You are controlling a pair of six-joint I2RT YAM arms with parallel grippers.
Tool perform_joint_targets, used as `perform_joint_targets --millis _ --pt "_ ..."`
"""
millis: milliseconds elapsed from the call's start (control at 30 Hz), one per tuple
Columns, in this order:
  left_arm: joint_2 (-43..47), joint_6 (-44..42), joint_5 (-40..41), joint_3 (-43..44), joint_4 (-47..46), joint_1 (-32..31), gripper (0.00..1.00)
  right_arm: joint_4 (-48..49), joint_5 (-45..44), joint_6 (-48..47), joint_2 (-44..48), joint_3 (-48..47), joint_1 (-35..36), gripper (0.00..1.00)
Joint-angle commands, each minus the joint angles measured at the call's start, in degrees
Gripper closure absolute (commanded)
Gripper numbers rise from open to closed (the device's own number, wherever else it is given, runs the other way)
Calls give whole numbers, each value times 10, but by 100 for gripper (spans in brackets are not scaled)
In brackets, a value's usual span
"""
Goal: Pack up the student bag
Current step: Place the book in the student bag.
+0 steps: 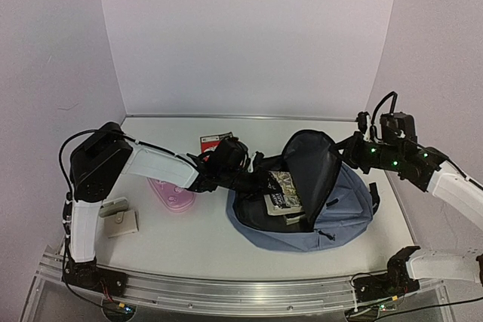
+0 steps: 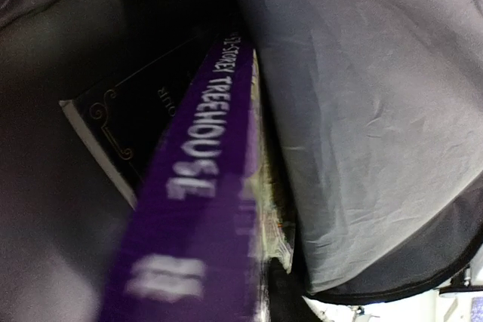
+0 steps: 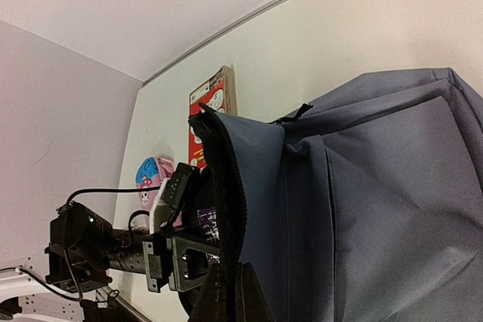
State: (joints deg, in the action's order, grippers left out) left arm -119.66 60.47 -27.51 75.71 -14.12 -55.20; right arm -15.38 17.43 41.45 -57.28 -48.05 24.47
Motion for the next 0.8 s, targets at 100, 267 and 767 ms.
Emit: perform_joint_targets --millis 100,267,767 --pt "30 -80 76 32 158 -4 41 40 -11 -3 9 1 0 100" --pt "48 -91 91 20 200 -6 29 40 -9 -6 10 2 0 100" --pt "22 -97 90 54 226 -26 36 40 -8 -9 10 3 0 100"
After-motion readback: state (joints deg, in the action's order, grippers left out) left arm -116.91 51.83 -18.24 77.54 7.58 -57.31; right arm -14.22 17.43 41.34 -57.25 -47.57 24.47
